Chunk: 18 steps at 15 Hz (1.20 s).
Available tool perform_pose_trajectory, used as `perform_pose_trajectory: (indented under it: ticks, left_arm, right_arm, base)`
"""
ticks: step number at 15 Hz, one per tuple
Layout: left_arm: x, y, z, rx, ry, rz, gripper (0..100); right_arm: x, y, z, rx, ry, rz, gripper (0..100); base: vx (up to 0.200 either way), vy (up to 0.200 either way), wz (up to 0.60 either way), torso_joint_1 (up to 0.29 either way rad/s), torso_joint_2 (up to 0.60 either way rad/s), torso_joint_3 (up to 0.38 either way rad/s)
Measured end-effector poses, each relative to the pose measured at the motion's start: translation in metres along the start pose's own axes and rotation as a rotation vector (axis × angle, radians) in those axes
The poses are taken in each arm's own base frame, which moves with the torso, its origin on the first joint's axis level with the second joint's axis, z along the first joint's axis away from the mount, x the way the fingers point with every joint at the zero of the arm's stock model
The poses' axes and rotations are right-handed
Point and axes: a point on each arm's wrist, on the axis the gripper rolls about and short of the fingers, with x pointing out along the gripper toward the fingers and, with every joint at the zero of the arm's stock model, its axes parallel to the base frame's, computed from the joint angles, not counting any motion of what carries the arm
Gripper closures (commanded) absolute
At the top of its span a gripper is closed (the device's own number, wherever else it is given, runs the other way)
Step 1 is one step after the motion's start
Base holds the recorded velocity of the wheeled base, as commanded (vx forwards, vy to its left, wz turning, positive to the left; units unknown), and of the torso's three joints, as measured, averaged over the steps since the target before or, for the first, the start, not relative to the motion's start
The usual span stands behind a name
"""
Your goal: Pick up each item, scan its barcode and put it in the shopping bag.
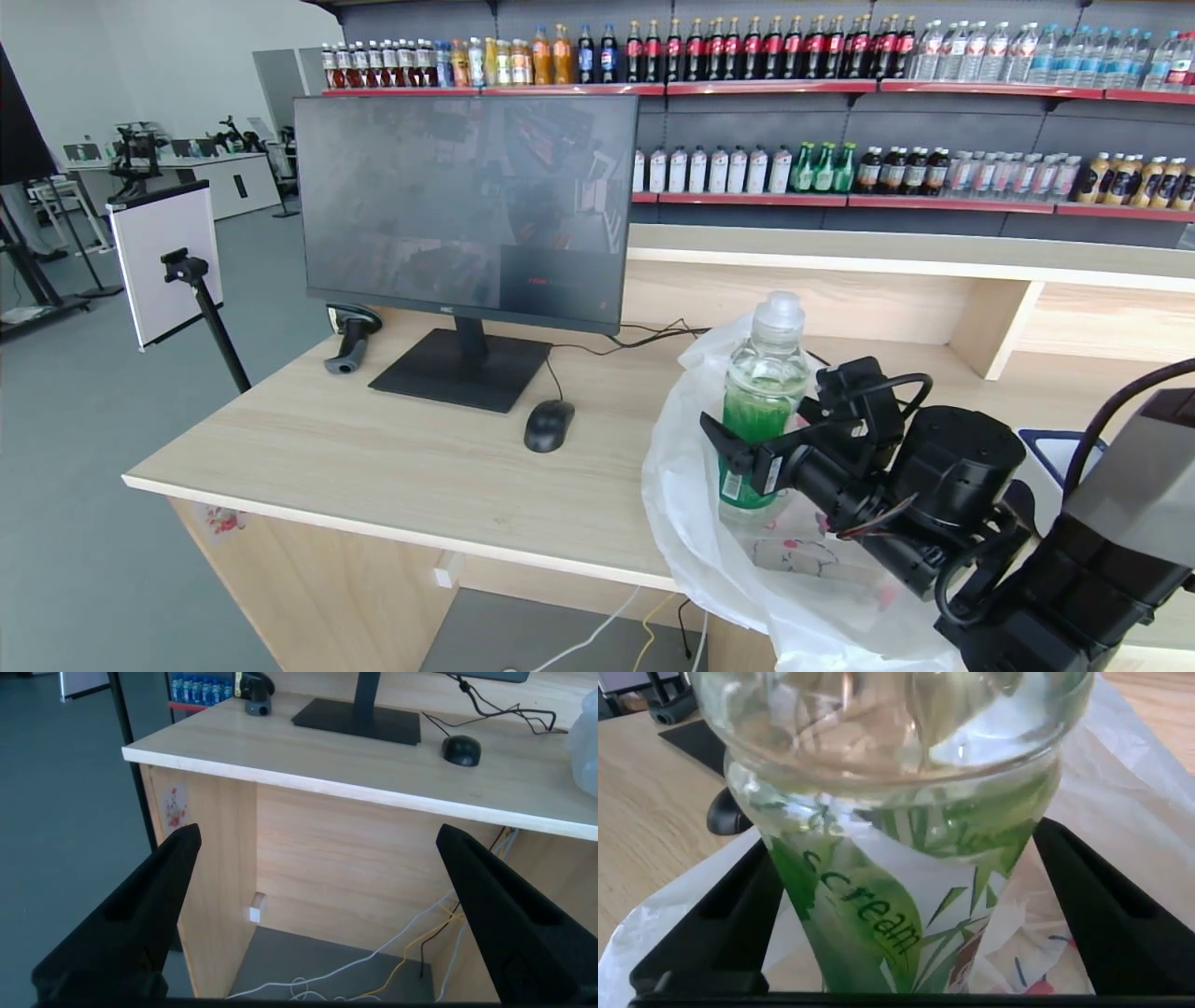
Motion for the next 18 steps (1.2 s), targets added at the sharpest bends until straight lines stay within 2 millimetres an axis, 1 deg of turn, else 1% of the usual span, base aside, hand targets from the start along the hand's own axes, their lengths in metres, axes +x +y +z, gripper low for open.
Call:
perform_pose_trajectory:
  ticks: [4,12,18]
  left_arm:
    - [0.0,0.0,0.0,0.0,0.0,-0.001,0]
    - [0.0,0.0,0.0,0.003,0.001,0.0,0]
    - [0.0,0.0,0.0,0.003,0.002,-0.001,0]
  right_arm:
    - [-0.008,-0.001,0.006,0.001,-0.009,0.0,0]
    - [-0.033,-0.002,0.025,0.003,-0.043,0.004,0]
    - [-0.042,-0.003,0.035,0.004,-0.073,0.004,0]
  base:
    - [0.0,0.0,0.0,0.0,0.0,0.0]
    - [0.0,0.0,0.0,0.0,0.0,0.0]
    - [0.0,0.0,0.0,0.0,0.0,0.0]
